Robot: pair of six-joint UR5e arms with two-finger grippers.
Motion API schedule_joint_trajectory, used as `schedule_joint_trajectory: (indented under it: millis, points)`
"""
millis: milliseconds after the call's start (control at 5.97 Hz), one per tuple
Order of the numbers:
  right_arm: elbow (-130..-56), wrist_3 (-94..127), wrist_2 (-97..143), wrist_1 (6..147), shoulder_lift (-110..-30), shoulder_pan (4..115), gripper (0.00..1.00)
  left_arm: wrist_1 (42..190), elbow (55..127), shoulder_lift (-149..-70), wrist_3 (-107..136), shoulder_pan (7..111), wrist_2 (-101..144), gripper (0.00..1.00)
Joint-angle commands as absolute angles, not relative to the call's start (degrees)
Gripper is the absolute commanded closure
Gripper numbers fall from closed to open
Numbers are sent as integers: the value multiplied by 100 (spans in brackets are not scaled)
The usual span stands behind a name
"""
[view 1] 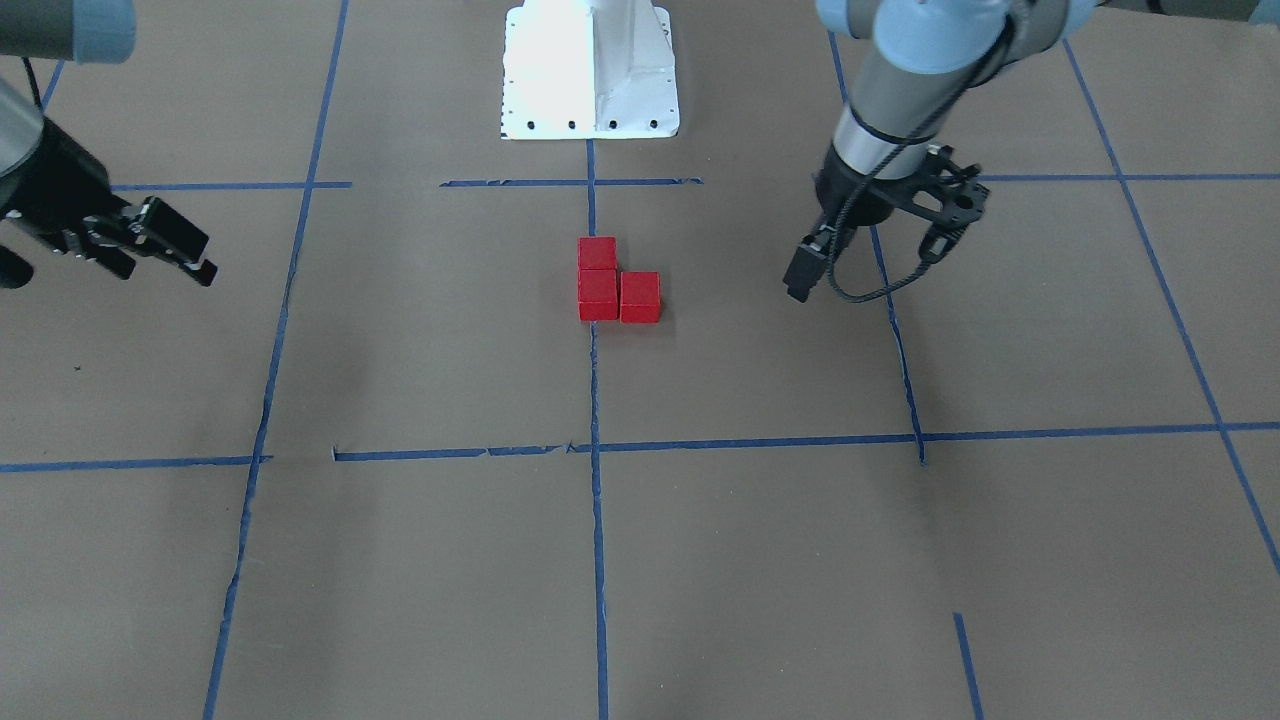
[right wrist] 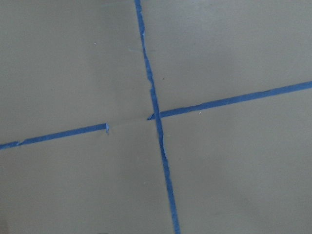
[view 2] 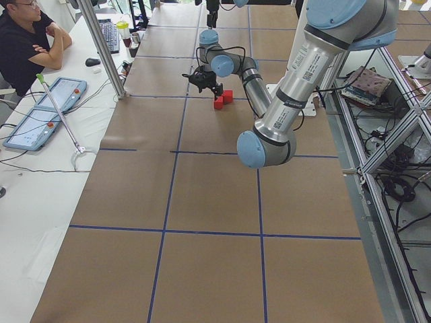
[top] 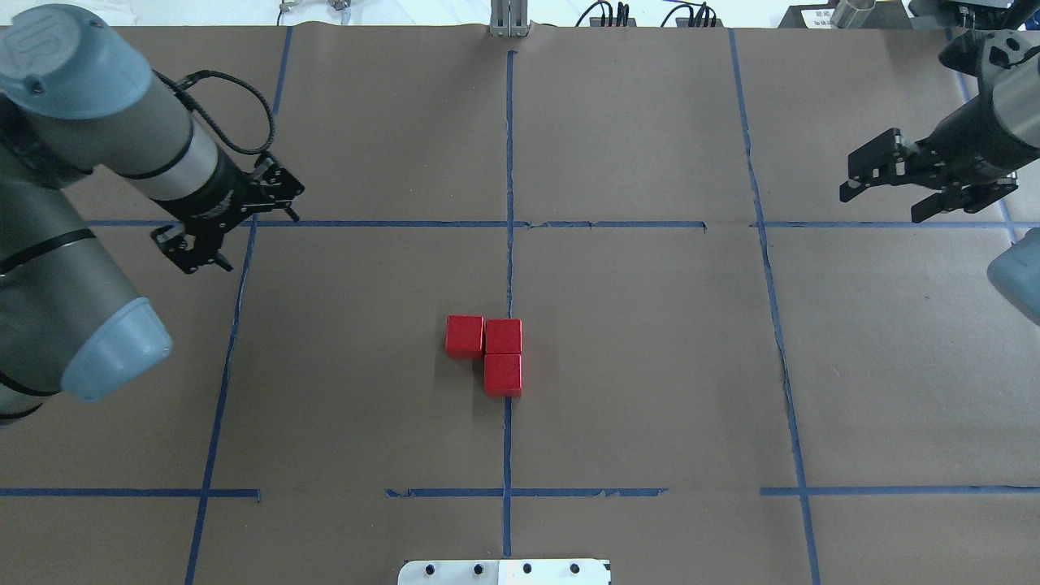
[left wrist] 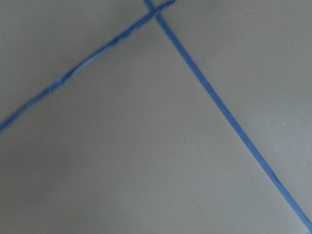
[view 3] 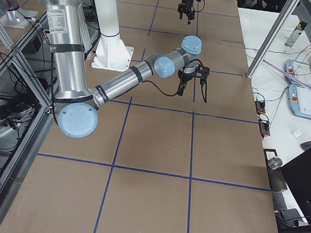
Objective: Form red blocks into L shape at center
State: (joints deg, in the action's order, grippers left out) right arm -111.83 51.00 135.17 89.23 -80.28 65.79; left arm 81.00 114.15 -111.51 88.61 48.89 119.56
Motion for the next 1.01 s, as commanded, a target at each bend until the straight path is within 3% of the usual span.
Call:
schedule_joint_trajectory:
  millis: [0, 335, 838]
  points:
    - [-10803, 4075, 13814, 8921, -8286, 7379, 0, 8130, 11663, -10085, 5867, 5978, 12529, 0]
    - [-10644, 2887, 14194, 8947, -8813, 8005, 0, 8069, 11628, -9460, 3055, 7070, 12981, 0]
    - [-10503, 1211, 14194, 9192, -9473, 8481, 0, 8059, 10165, -9281, -354, 8803, 13077, 0]
